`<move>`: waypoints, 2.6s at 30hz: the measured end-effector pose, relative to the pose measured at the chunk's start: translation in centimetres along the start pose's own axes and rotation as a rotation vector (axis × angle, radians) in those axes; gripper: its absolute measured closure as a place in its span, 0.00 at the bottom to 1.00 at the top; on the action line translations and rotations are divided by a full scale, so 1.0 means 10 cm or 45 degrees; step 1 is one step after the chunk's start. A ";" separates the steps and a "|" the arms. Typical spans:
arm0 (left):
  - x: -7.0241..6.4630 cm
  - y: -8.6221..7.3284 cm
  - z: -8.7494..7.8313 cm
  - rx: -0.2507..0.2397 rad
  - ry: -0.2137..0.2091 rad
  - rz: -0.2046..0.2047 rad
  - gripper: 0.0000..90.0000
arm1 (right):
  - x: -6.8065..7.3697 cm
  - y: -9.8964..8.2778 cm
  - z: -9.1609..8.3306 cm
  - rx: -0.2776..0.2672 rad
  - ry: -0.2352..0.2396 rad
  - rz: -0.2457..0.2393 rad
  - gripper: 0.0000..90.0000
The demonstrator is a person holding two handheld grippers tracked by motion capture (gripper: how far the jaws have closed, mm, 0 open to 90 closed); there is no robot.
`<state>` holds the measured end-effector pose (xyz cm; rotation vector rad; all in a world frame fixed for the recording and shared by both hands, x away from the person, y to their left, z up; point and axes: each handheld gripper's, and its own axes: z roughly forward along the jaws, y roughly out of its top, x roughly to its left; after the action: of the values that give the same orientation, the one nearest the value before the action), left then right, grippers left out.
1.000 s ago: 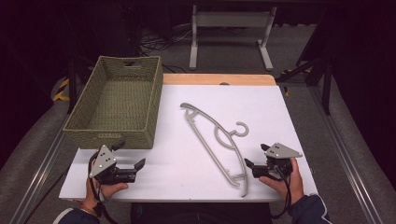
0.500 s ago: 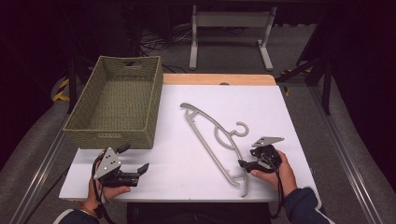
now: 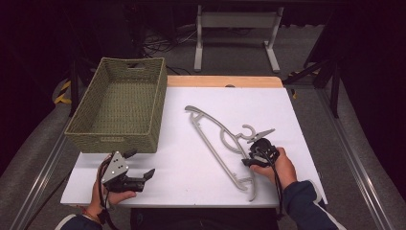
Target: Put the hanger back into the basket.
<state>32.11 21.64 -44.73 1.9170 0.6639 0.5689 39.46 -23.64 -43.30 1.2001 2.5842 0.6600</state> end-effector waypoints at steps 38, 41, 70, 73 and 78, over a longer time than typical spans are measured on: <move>-0.48 0.84 1.07 0.274 -0.027 0.357 0.26 | 0.12 0.04 -0.53 -0.183 -0.098 -0.579 0.92; -0.56 0.86 1.19 0.357 -0.031 0.421 0.40 | 0.21 0.04 -0.58 -0.196 -0.063 -0.647 0.92; -0.59 0.96 1.13 0.459 -0.084 0.483 0.89 | 0.42 0.17 -0.65 -0.374 -0.200 -0.724 0.72; -0.55 0.96 1.11 0.434 -0.098 0.415 0.91 | 0.36 0.16 -0.72 -0.461 -0.250 -0.636 0.58; -0.45 0.96 1.08 0.412 -0.096 0.349 0.91 | 0.22 0.05 -0.89 -0.704 -0.326 -0.476 0.26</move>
<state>37.64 8.14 -40.78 2.3434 0.4676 0.5818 35.03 -24.41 -35.31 0.5668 2.1194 0.9706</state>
